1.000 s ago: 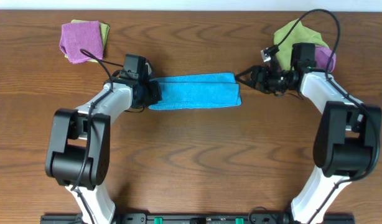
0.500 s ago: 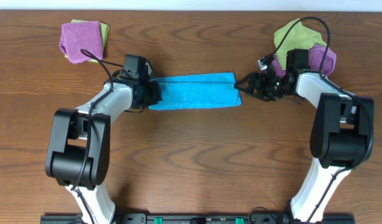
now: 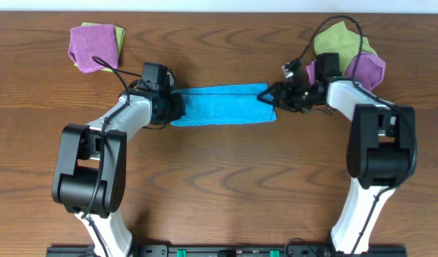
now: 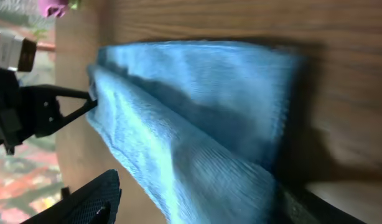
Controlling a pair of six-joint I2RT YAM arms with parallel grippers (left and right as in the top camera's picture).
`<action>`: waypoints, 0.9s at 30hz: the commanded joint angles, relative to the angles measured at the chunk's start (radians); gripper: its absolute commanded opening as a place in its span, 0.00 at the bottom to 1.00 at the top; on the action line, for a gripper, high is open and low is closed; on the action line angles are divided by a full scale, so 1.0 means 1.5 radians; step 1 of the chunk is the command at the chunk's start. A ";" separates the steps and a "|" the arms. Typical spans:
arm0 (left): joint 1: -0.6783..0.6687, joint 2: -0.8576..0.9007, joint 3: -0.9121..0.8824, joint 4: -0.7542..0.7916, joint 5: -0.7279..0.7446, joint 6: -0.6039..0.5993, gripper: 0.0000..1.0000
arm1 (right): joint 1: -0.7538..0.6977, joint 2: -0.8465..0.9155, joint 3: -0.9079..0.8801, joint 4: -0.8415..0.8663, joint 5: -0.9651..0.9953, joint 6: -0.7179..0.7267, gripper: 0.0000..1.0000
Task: Fold the cloth
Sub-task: 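Grasp the right end of the folded strip with the right gripper, then fold the right end leftward over the strip toward the left gripper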
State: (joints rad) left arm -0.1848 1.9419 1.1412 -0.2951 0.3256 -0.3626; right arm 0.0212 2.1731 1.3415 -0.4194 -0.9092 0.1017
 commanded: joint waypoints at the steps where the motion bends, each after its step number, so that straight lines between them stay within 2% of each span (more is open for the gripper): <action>1: 0.004 0.012 -0.001 -0.005 -0.012 0.008 0.06 | 0.022 0.048 -0.017 -0.003 0.060 -0.001 0.74; 4: 0.004 0.012 -0.001 -0.007 -0.012 0.010 0.06 | 0.021 0.048 -0.013 0.006 0.068 0.002 0.66; 9: 0.004 0.012 -0.001 -0.020 -0.012 0.017 0.06 | 0.017 0.048 0.014 0.003 0.099 0.017 0.60; 13: 0.004 0.012 -0.001 -0.023 -0.012 0.017 0.06 | 0.016 0.047 0.054 -0.035 0.120 0.017 0.53; 14: 0.004 0.012 -0.001 -0.022 -0.012 0.017 0.06 | 0.016 0.047 0.066 -0.050 0.127 0.016 0.46; 18: 0.004 0.012 -0.001 -0.022 -0.012 0.017 0.06 | 0.023 0.047 0.107 -0.097 0.136 0.016 0.06; 19: 0.004 0.012 -0.001 -0.022 -0.012 0.016 0.06 | 0.026 0.047 0.116 -0.107 0.136 0.016 0.01; 27: -0.001 0.012 -0.001 -0.024 -0.009 -0.024 0.06 | 0.080 0.040 0.205 -0.180 0.146 0.016 0.01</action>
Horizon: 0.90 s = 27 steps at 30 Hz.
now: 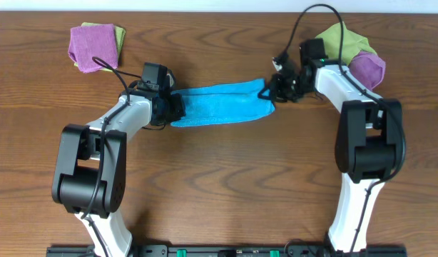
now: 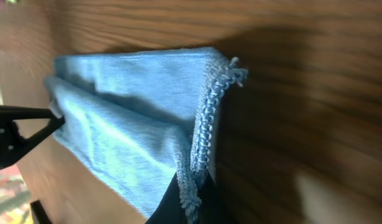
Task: Fold the cloth
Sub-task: 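Fold the right end leftward over the strip toward the left gripper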
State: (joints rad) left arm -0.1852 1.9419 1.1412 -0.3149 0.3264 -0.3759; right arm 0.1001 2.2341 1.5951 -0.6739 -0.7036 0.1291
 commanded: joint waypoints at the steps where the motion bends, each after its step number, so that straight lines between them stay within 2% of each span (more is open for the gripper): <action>1: -0.004 0.012 -0.001 -0.011 -0.010 -0.016 0.06 | 0.037 -0.004 0.050 -0.019 0.019 -0.002 0.01; 8: -0.012 0.012 -0.001 -0.009 -0.010 -0.052 0.06 | 0.137 -0.011 0.152 -0.113 0.146 -0.002 0.01; 17: -0.012 0.012 -0.001 -0.009 -0.010 -0.052 0.06 | 0.253 -0.011 0.176 -0.117 0.245 -0.002 0.01; 23: -0.011 0.007 0.005 -0.006 0.022 -0.052 0.06 | 0.262 -0.011 0.176 -0.122 0.252 0.006 0.01; 27: -0.004 -0.041 0.031 -0.020 0.024 -0.050 0.06 | 0.262 -0.011 0.176 -0.124 0.252 0.006 0.01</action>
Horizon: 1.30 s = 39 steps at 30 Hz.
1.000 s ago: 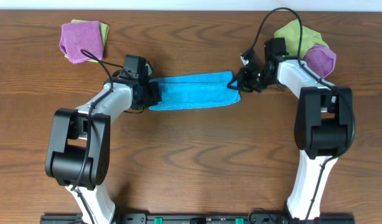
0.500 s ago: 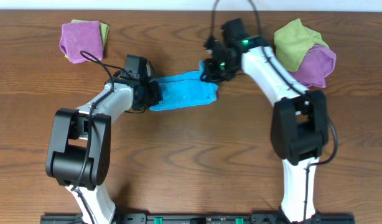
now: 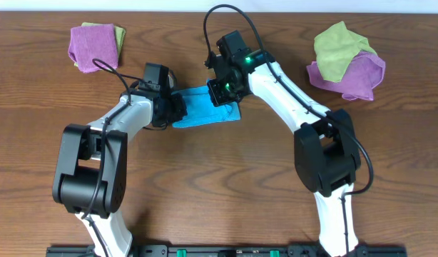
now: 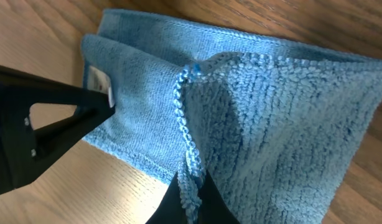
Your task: Fold the cloth
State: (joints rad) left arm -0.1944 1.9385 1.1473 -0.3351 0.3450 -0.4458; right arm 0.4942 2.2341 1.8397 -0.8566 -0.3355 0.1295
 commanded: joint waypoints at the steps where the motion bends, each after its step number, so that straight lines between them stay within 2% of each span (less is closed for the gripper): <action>1: 0.007 -0.061 0.032 -0.005 0.008 -0.003 0.06 | -0.001 -0.011 0.013 -0.002 0.007 0.006 0.01; 5: 0.060 -0.187 0.045 -0.026 -0.052 0.020 0.06 | 0.002 -0.011 0.013 0.001 0.007 0.006 0.01; 10: 0.180 -0.355 0.045 -0.171 -0.068 0.075 0.06 | 0.034 -0.011 0.013 0.043 0.013 0.005 0.01; 14: 0.251 -0.427 0.045 -0.244 -0.089 0.094 0.06 | 0.066 -0.011 0.013 0.076 0.033 0.006 0.01; 20: 0.365 -0.516 0.045 -0.289 -0.087 0.127 0.05 | 0.108 -0.007 0.013 0.114 0.060 0.005 0.01; 24: 0.410 -0.538 0.045 -0.314 -0.053 0.161 0.06 | 0.124 0.017 0.013 0.115 0.069 0.005 0.01; 29: 0.413 -0.538 0.045 -0.326 -0.052 0.166 0.06 | 0.137 0.053 0.013 0.122 0.074 0.006 0.01; 39: 0.413 -0.538 0.045 -0.326 -0.052 0.171 0.06 | 0.204 0.056 0.013 0.158 0.244 -0.010 0.01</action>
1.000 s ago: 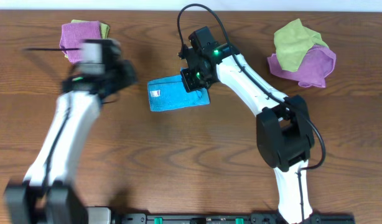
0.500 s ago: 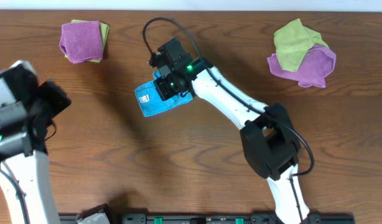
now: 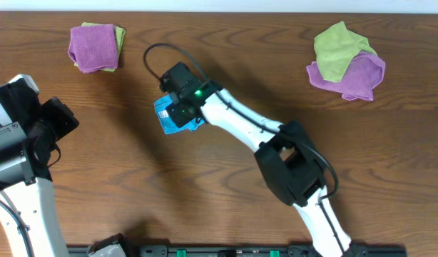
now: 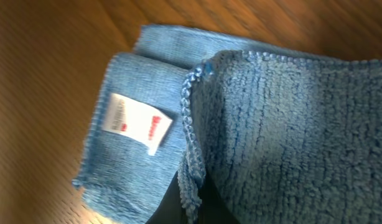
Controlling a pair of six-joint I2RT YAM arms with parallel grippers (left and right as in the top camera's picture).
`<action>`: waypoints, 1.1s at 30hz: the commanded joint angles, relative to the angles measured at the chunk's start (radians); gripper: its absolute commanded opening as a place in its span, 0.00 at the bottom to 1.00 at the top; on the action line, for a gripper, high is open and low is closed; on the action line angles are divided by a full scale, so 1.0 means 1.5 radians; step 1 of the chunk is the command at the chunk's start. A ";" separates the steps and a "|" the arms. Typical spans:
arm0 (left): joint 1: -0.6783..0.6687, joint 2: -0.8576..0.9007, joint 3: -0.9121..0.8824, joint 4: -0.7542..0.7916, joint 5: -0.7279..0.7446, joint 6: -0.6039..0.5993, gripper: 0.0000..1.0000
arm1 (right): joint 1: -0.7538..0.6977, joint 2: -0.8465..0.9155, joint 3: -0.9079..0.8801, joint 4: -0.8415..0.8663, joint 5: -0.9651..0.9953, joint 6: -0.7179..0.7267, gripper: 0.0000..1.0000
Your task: Fold the cloth
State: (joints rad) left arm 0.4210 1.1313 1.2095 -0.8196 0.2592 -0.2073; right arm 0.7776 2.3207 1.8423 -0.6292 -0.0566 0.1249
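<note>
The blue cloth [image 3: 168, 118] lies as a small bundle on the wooden table [image 3: 226, 207], left of centre. My right gripper [image 3: 178, 112] reaches across to it and is shut on its stitched edge. In the right wrist view the right gripper [image 4: 191, 200] pinches that edge and holds the upper layer [image 4: 290, 124] over a lower layer that bears a white label [image 4: 136, 123]. My left arm [image 3: 51, 120] stands raised at the table's left edge, well clear of the cloth; its fingers cannot be made out.
A folded purple cloth on a green one [image 3: 95, 46] lies at the back left. A loose heap of green and purple cloths [image 3: 347, 61] lies at the back right.
My right gripper has moved further left with the cloth's end, now over the cloth's left end. The left arm has left that end and stands at the table's left edge.
The cloth first lay as a long strip between both grippers. Then my right gripper was shut on its right end. Later that end was over the middle, with the left gripper still at the other end. Now the ends overlap and the left arm is away.
</note>
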 commanded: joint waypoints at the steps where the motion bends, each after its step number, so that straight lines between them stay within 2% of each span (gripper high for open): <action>1: 0.003 0.001 0.003 -0.003 0.005 0.012 0.06 | 0.019 -0.002 0.012 0.010 0.064 -0.007 0.01; 19: 0.003 0.006 0.003 -0.004 0.015 0.014 0.06 | 0.014 -0.002 0.038 0.045 0.093 -0.005 0.01; 20: 0.003 0.006 0.003 -0.003 0.015 0.014 0.06 | 0.013 -0.002 0.038 0.052 0.086 -0.005 0.12; 21: 0.003 0.006 0.003 -0.003 0.015 0.014 0.06 | 0.014 -0.002 0.038 0.059 0.056 -0.018 0.49; 22: 0.003 0.006 0.003 -0.002 0.015 0.014 0.06 | 0.014 -0.002 0.038 0.062 0.007 -0.038 0.79; 23: 0.003 0.006 0.003 0.001 0.015 0.017 0.06 | 0.014 -0.002 0.038 0.062 -0.053 -0.057 0.92; 24: 0.003 0.006 0.003 0.003 0.015 0.019 0.06 | 0.014 -0.002 0.038 0.060 -0.093 -0.063 0.96; 28: 0.003 0.006 0.003 0.007 0.014 0.019 0.06 | -0.007 -0.002 0.038 0.049 -0.233 -0.064 0.96; 29: 0.003 0.006 0.003 0.007 0.014 0.019 0.06 | -0.016 -0.003 0.038 0.049 -0.242 -0.063 0.99; 33: 0.003 0.012 0.002 0.007 0.014 0.034 0.06 | -0.059 -0.022 0.046 0.026 -0.244 -0.035 0.99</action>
State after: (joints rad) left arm 0.4210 1.1374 1.2095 -0.8101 0.2783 -0.1890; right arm 0.7490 2.3207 1.8805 -0.5758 -0.3584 0.0528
